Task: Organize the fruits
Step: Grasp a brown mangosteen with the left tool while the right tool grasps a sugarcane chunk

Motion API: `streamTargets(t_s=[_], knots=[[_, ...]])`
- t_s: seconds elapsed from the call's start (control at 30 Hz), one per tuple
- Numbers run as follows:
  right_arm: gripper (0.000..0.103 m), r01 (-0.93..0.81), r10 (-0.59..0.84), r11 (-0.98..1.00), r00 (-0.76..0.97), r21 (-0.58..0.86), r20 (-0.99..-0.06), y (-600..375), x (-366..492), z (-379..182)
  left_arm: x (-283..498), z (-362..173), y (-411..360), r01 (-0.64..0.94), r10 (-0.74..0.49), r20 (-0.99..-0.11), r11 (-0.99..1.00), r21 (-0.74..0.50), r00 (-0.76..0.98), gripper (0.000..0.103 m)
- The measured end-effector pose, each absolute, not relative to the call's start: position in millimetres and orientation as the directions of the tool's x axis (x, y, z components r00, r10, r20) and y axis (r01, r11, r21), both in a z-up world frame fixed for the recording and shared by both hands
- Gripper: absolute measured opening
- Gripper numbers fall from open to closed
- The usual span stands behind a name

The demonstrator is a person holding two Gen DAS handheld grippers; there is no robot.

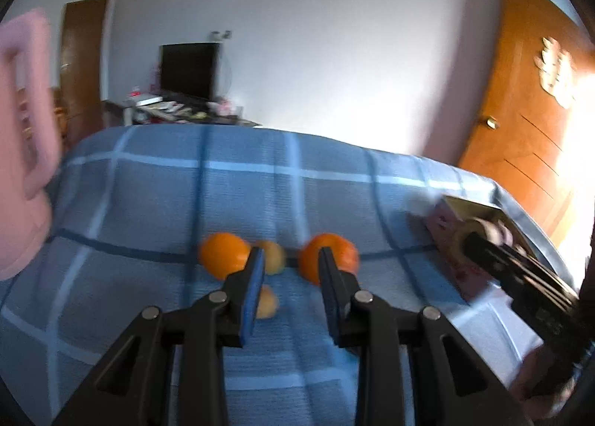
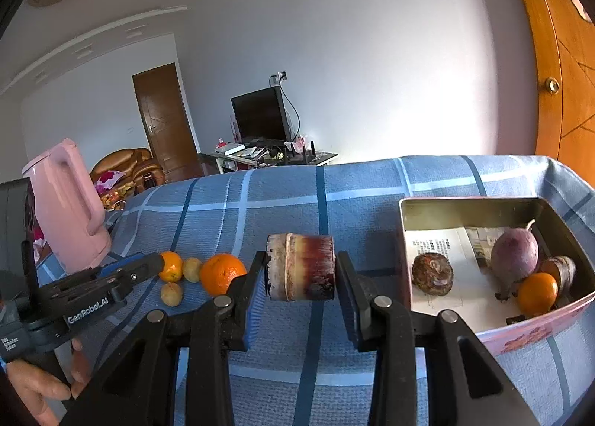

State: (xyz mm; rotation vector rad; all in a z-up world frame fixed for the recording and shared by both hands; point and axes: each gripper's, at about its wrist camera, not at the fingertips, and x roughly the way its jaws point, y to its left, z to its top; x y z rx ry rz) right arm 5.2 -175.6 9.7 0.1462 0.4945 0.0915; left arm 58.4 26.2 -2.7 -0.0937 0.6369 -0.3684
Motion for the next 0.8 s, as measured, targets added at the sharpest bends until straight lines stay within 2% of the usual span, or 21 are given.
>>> streamTargets(t_s=[0.03, 0.1, 0.17, 0.27, 0.37, 0.43, 0.47, 0.5, 0.6, 0.7, 0.8], knots=[[0.038, -0.052, 0.125, 0.985, 0.874, 0.167, -0.469, -176, 6, 10, 54, -2, 14, 0.351, -0.376, -0.569, 0.923, -0.158, 0.732, 0.038], [0.038, -0.047, 0.126, 0.983, 0.872, 0.176, -0.473, -179, 7, 10, 48, -5, -7, 0.419, -0.393, -0.596, 0.902, -0.102, 0.701, 0.066], [0.038, -0.036, 0.117, 0.983, 0.873, 0.178, -0.473, -180, 7, 11, 40, -7, -23, 0.476, -0.407, -0.618, 0.877, -0.06, 0.673, 0.071], [0.038, -0.023, 0.106, 0.983, 0.877, 0.18, -0.468, -185, 1, 12, 36, -8, -35, 0.529, -0.435, -0.636, 0.847, -0.049, 0.637, 0.071], [0.038, -0.026, 0.11, 0.983, 0.873, 0.18, -0.475, -189, -4, 10, 45, -18, -45, 0.515, -0.388, -0.698, 0.857, -0.032, 0.602, 0.07], [0.038, -0.028, 0.116, 0.982, 0.868, 0.187, -0.483, -190, -5, 8, 55, -28, -49, 0.503, -0.363, -0.747, 0.863, -0.045, 0.557, 0.062], [0.038, -0.028, 0.117, 0.982, 0.867, 0.188, -0.484, -190, -4, 8, 58, -30, -49, 0.497, -0.357, -0.76, 0.866, -0.052, 0.543, 0.051], [0.038, -0.028, 0.116, 0.982, 0.866, 0.186, -0.486, -189, -4, 8, 61, -32, -48, 0.49, -0.354, -0.767, 0.87, -0.059, 0.536, 0.046], [0.038, -0.028, 0.115, 0.982, 0.867, 0.184, -0.485, -189, -4, 8, 63, -33, -44, 0.483, -0.374, -0.765, 0.87, -0.094, 0.524, 0.045], [0.038, -0.027, 0.115, 0.982, 0.867, 0.185, -0.485, -190, -4, 8, 58, -30, -42, 0.473, -0.363, -0.751, 0.878, -0.077, 0.551, 0.045], [0.038, -0.026, 0.11, 0.983, 0.874, 0.18, -0.473, -189, -6, 9, 46, -18, -39, 0.463, -0.36, -0.691, 0.885, -0.042, 0.626, 0.045]])
